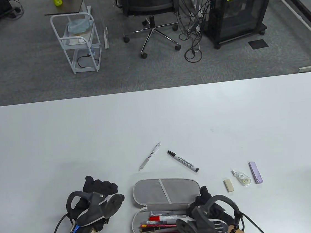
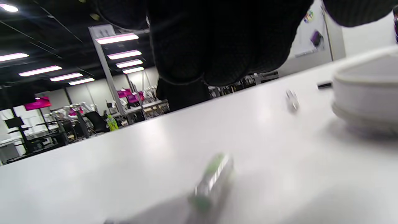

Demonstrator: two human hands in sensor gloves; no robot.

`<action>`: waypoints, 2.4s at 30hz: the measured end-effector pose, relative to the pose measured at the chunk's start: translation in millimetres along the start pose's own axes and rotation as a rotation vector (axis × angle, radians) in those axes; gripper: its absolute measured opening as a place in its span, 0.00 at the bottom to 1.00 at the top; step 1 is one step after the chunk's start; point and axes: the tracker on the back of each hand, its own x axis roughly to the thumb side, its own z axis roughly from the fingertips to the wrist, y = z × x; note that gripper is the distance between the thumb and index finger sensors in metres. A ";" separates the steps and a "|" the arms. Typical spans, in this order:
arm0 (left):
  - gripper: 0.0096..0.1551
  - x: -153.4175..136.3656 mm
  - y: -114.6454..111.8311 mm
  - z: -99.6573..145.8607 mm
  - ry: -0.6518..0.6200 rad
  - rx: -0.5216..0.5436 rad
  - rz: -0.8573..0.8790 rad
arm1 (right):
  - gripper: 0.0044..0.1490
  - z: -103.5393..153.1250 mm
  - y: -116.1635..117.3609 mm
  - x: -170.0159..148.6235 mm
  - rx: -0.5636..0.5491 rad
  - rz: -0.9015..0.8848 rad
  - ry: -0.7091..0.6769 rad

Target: Pack double-layer zippered pencil case

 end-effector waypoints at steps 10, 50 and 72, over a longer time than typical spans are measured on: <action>0.32 35.0 -2.1 -85.8 0.051 -0.200 -0.098 | 0.35 3.9 2.4 -30.3 -0.065 -0.080 0.131; 0.26 92.9 35.1 -30.9 -0.352 0.136 -0.129 | 0.35 4.0 22.0 -80.1 -0.019 -0.221 0.302; 0.31 146.0 -12.9 45.8 -0.529 -0.009 -0.212 | 0.38 -13.0 35.9 -86.4 -0.020 -0.170 0.402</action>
